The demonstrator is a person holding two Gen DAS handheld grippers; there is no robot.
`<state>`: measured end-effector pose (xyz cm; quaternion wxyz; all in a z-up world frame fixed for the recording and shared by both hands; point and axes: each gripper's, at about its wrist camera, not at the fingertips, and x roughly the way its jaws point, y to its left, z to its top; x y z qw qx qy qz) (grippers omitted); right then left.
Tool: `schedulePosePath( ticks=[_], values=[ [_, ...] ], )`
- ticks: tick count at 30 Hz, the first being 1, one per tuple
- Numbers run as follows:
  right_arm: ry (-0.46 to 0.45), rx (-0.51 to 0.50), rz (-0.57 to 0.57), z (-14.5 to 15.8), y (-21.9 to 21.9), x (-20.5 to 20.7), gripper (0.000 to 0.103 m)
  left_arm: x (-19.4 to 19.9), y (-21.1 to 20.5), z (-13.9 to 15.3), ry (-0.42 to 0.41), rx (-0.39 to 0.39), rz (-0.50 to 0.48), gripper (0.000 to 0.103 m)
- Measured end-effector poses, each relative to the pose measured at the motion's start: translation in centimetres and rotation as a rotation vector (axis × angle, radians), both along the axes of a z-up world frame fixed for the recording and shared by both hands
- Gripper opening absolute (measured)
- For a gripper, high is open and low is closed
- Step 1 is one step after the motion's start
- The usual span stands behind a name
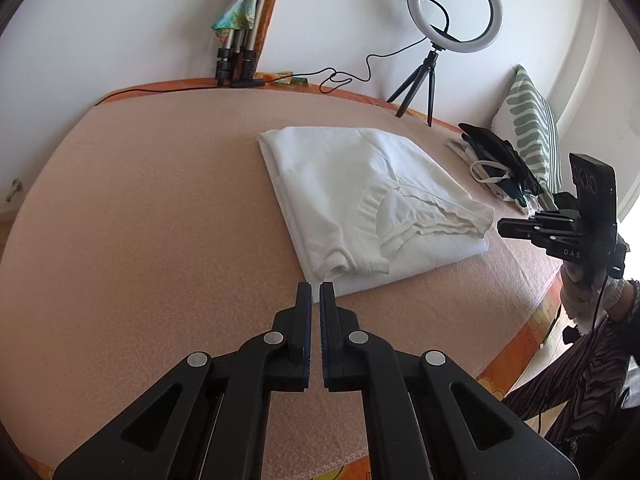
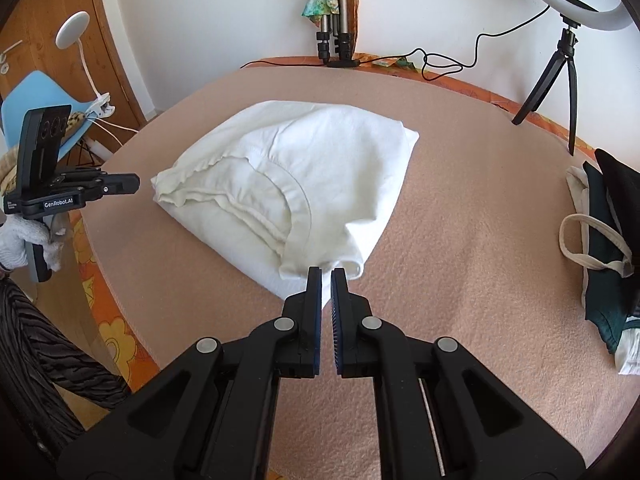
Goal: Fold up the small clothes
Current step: 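Open both tools and move them to the folded bundle's edge, then grasp the edge of the folded shirt with both tools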
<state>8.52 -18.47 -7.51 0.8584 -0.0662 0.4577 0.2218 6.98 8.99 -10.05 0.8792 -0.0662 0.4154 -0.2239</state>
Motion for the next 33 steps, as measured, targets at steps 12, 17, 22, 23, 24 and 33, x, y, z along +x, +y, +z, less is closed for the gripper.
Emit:
schedulePosePath(
  ticks=[12, 17, 22, 23, 24, 33],
  values=[
    [0.179, 0.411, -0.206, 0.6, -5.0, 1.4, 0.053, 1.5, 2.5, 0.0, 0.188, -0.463, 0.191, 0.025],
    [0.304, 0.574, -0.311, -1.6, -6.7, 3.5, 0.053, 2.9, 1.7, -2.0, 0.308, -0.520, 0.241, 0.026],
    [0.363, 0.611, -0.349, -3.3, -6.9, 4.5, 0.053, 3.5, 1.5, -2.8, 0.349, -0.550, 0.265, 0.026],
    [0.371, 0.619, -0.341, -3.5, -6.7, 4.6, 0.053, 3.6, 1.4, -2.8, 0.352, -0.551, 0.266, 0.026],
    [0.378, 0.622, -0.334, -3.6, -6.5, 4.6, 0.053, 3.8, 1.3, -2.8, 0.353, -0.544, 0.264, 0.026],
    [0.382, 0.575, -0.320, -4.0, -5.4, 4.8, 0.052, 3.9, 1.2, -2.9, 0.360, -0.434, 0.289, 0.026]
  ],
)
